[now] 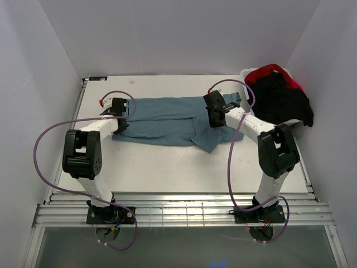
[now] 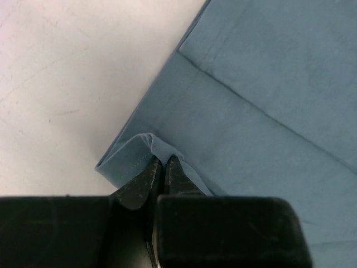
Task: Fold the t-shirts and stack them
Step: Fold the other side of the tshirt into a rectangle
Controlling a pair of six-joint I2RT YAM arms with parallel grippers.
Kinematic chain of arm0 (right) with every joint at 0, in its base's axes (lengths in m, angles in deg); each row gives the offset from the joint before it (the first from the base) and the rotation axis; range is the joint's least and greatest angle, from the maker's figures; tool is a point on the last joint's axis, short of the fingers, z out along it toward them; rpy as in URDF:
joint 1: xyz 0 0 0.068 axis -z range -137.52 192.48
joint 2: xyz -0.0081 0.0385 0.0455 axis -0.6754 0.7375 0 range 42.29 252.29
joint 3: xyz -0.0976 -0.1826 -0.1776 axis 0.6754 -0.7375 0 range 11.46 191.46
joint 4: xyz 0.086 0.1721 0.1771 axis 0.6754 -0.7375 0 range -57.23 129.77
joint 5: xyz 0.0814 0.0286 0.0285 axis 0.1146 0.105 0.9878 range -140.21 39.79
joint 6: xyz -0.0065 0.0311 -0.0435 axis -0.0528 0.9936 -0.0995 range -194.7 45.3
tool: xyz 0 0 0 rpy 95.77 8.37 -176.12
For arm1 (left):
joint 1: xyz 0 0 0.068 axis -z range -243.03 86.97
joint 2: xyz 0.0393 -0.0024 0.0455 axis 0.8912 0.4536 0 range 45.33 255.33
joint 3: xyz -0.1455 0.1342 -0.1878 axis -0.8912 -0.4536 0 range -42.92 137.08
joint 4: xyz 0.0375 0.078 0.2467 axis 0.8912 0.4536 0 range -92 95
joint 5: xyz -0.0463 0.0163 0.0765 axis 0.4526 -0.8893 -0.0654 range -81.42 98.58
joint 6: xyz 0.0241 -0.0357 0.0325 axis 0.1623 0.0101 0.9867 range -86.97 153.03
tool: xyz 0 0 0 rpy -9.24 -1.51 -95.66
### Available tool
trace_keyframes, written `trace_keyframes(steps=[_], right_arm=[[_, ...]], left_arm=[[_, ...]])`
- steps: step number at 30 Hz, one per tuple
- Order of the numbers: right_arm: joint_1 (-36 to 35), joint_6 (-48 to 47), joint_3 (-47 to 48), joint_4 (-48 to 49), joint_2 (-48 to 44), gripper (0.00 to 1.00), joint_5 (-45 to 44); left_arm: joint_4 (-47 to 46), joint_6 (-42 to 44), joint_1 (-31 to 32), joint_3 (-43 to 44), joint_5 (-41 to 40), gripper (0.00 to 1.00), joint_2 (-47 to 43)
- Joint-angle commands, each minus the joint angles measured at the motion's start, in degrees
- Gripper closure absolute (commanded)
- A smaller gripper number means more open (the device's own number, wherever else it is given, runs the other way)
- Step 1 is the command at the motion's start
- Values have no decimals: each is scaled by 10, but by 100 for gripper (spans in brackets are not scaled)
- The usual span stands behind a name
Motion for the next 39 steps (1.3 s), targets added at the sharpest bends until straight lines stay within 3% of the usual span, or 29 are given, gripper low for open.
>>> trace_keyframes(steps=[1,14,39], right_arm=[[13,-32,66,-13,24,92,-2],[35,-62,192,-56,133,92,15],[75,-69,219,-81,129,92,9]], left_arm=[[-8,15,-3,48,-5,100,2],[-6,36,-25,105,-3,100,46],[-8,36,-42,98,-2,100,-19]])
